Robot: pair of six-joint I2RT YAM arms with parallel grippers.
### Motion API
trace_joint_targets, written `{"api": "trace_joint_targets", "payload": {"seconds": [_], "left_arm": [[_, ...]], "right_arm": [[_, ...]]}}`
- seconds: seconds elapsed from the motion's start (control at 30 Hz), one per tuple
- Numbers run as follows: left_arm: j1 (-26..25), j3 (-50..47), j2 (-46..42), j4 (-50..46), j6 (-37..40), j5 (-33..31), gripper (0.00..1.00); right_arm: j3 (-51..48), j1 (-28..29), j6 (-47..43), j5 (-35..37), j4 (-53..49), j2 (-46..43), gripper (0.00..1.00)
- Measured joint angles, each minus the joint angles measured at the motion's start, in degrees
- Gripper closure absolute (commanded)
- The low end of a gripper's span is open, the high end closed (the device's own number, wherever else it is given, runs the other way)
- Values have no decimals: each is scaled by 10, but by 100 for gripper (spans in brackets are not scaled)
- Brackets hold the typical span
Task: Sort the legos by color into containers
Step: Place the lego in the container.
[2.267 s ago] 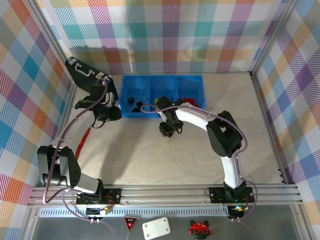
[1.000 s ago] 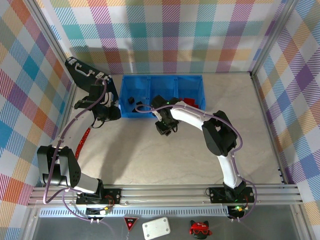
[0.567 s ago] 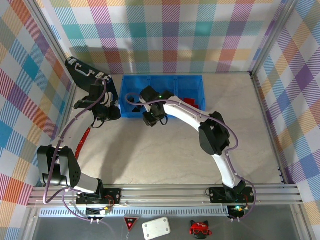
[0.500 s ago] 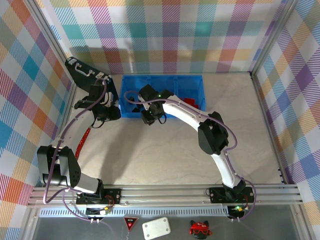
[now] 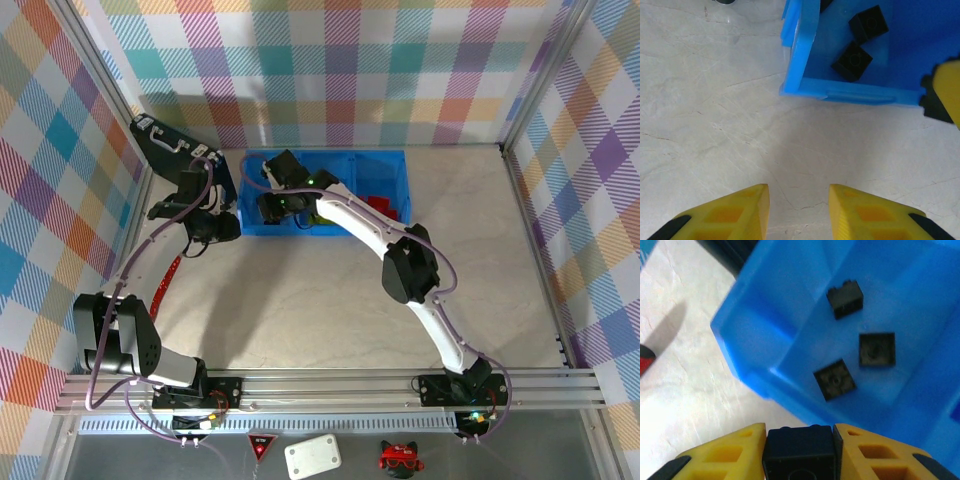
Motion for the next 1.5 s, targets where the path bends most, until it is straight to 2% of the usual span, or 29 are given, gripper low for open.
{"api": "trace_joint_targets", "payload": {"seconds": [0.2,0.43,0.7,0.93,1.07,1.13,1.23,1.4,1.5], "left_arm": [[0,-1,-9,0,0,0,64],[1,-3,-23,13,0,0,64],[1,-3,-26,14,-5,1,61],[1,-6,-30,17,-9,1,60],[1,-8,-31,18,-11,1,57],[1,-9,-32,18,-11,1,55],[1,-13,-37,17,-10,0,47],[1,-14,-49,17,-10,-1,35],[1,-14,-51,17,-10,-5,31]], "right_arm": [[57,0,23,-2,27,58,63],[75,0,47,7,58,95,62],[81,0,66,18,78,111,49],[103,0,67,23,73,111,48],[104,0,60,29,59,106,45],[103,0,57,32,49,100,41],[73,3,45,41,33,65,34],[-17,2,26,64,20,-40,26],[-81,1,16,79,22,-108,19]]}}
